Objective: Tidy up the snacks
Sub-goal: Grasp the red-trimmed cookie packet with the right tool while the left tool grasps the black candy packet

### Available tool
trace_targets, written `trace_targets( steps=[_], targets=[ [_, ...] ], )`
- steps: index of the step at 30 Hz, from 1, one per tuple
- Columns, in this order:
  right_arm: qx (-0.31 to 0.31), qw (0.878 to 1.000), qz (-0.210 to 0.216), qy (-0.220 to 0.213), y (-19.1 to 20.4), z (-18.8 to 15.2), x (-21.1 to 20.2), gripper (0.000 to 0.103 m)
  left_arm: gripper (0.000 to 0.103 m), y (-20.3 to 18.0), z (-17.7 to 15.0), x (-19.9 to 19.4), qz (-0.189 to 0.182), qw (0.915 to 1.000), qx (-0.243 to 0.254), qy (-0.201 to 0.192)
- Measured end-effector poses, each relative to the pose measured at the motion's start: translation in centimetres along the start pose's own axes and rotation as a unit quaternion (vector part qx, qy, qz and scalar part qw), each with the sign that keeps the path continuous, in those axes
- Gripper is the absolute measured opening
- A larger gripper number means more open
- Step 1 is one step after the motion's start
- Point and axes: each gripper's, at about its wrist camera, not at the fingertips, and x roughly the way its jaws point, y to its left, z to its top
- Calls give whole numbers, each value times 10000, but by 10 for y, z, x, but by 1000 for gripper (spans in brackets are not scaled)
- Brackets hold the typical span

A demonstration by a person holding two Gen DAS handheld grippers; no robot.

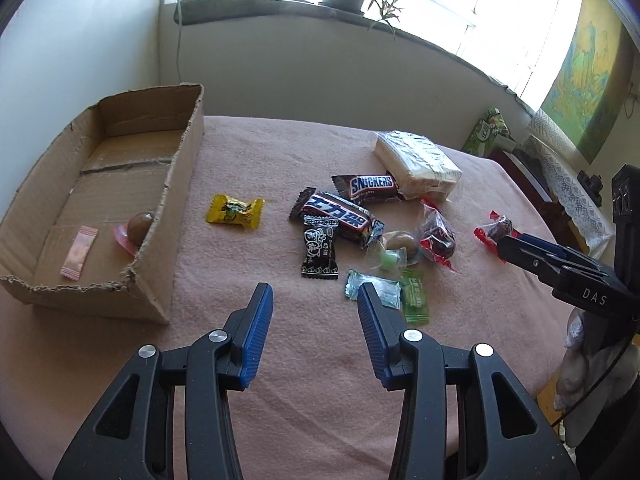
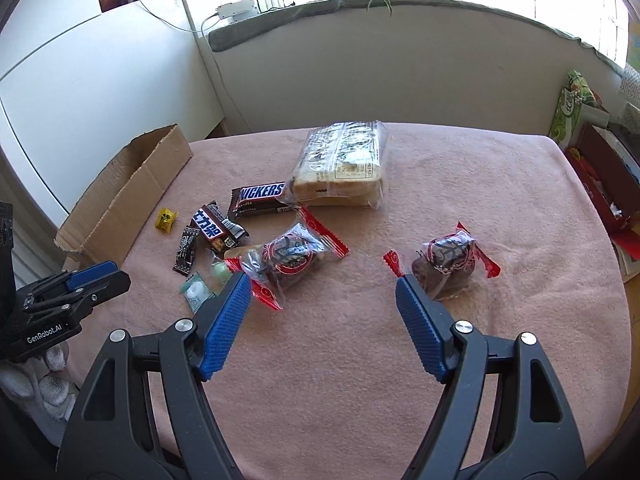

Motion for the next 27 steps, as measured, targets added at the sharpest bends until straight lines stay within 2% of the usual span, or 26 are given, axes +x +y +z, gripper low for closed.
trace_targets(
  steps=[10,17,19,27],
  targets=[
    [237,9986,392,279,7,12,24,77,43,-3,16,33,34,9998,-35,195],
    [793,9923,632,710,4,19,62,77,42,-1,23,47,35,9996,-42,265],
    [915,9905,687,767,2,20,69,77,38,1,25,51,23,9995,-75,298],
    [957,9894,632,893,7,25,89,73,31,2,29,62,-46,9992,-32,401]
  ],
)
